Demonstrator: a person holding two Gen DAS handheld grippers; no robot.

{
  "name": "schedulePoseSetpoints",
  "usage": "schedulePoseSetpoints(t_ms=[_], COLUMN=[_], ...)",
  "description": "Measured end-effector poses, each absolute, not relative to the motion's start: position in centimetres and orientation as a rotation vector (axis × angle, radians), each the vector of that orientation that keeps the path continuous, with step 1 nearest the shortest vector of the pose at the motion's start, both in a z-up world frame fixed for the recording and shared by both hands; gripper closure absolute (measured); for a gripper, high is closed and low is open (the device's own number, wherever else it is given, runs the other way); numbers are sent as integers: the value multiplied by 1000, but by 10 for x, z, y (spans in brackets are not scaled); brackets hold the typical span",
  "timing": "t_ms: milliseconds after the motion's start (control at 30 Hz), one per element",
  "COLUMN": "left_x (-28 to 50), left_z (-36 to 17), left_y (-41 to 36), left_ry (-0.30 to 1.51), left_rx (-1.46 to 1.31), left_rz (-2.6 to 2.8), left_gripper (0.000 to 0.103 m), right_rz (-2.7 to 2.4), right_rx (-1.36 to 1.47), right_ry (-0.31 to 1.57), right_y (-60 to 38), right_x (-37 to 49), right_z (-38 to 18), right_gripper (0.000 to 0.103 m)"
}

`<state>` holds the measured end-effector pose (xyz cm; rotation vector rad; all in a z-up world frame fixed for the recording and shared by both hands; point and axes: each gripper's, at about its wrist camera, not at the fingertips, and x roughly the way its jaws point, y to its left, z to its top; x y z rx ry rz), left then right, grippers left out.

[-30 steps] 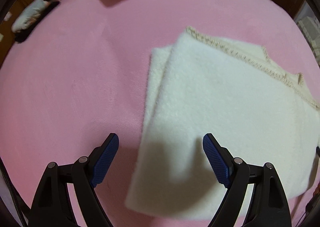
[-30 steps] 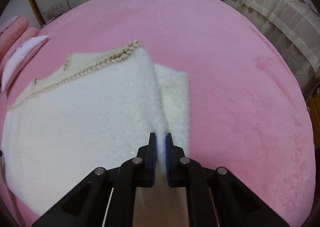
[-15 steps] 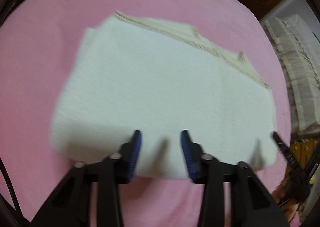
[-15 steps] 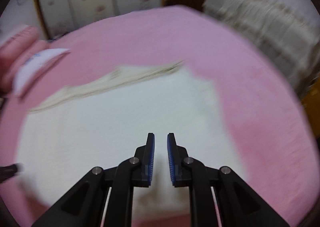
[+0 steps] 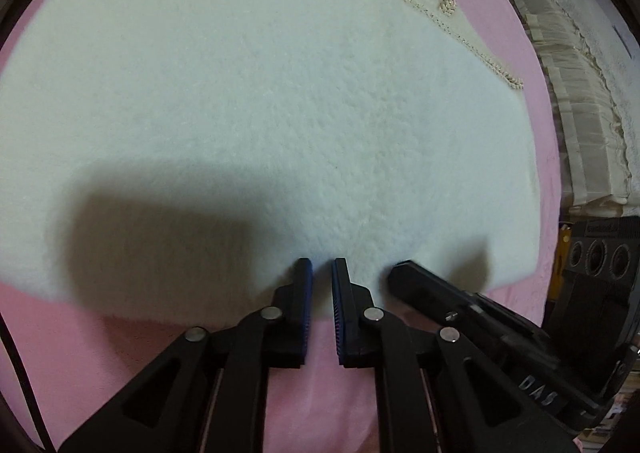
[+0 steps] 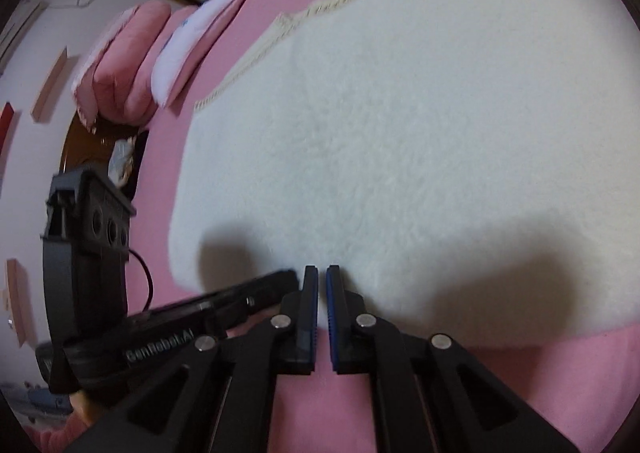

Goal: Fold large clothes
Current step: 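Press and smooth the folded cardigan with both closed tools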

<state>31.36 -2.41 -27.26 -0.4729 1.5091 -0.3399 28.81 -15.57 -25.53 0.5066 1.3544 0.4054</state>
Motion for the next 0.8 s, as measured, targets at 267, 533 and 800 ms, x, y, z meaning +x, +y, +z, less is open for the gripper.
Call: schedulePoseSetpoints(t_ms=[267, 533, 800], left_x=[310, 280, 284], left_z=[-279, -289, -270], left_y=[-22, 91, 71], left_ry=[1482, 1374, 1379], left_rx=[-451, -486, -338], left_rz=[-189, 164, 125], left_gripper=[97, 102, 100], right_rz=[322, -41, -224], right_rx=[544, 400, 372], right_ry=[1384, 1329, 1265], right_y=[-166, -293, -325], right_x=[296, 267, 245], right_z=[-263, -247, -219], right_gripper=[103, 103, 103])
